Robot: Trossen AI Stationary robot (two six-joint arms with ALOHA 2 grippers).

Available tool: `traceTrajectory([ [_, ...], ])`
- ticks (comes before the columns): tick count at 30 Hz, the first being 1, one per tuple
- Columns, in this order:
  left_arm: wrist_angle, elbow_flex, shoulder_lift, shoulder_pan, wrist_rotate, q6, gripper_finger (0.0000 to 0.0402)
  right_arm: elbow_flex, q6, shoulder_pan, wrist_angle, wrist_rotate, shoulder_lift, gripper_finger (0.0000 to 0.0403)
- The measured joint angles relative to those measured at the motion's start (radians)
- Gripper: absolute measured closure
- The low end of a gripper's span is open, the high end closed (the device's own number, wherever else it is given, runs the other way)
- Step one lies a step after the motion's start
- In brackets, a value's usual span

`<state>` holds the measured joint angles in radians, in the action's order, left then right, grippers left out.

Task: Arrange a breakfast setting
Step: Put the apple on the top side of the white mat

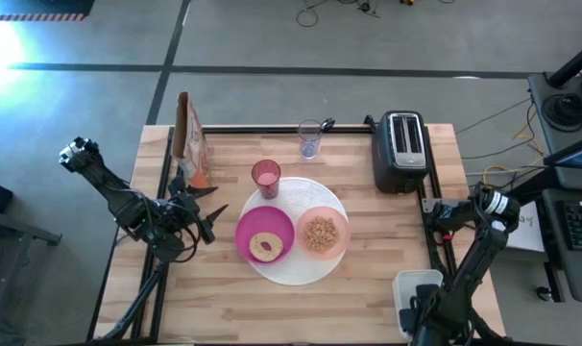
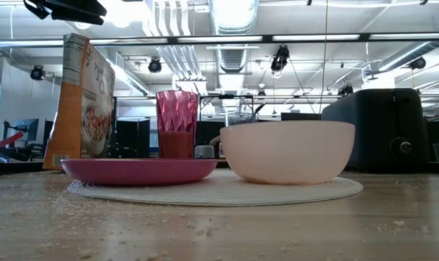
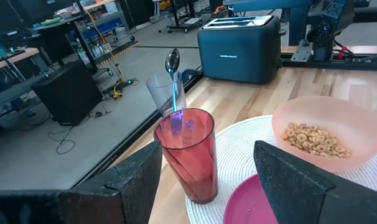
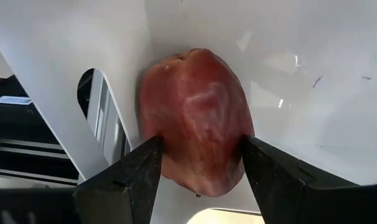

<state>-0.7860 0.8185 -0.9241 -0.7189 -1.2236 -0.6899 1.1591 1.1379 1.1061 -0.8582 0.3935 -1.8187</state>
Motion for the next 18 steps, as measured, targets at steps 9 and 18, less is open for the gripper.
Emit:
traceTrajectory([
  [9,0.005,0.0,0.0,0.0,0.0,-0.008,0.0164,-0.018,0.014,0.0,0.027,0.003,0.001,0.0257],
  [18,0.009,0.0,0.0,0.0,0.0,-0.008,0.0164,-0.004,0.024,0.0,0.032,-0.006,0.014,0.0269],
])
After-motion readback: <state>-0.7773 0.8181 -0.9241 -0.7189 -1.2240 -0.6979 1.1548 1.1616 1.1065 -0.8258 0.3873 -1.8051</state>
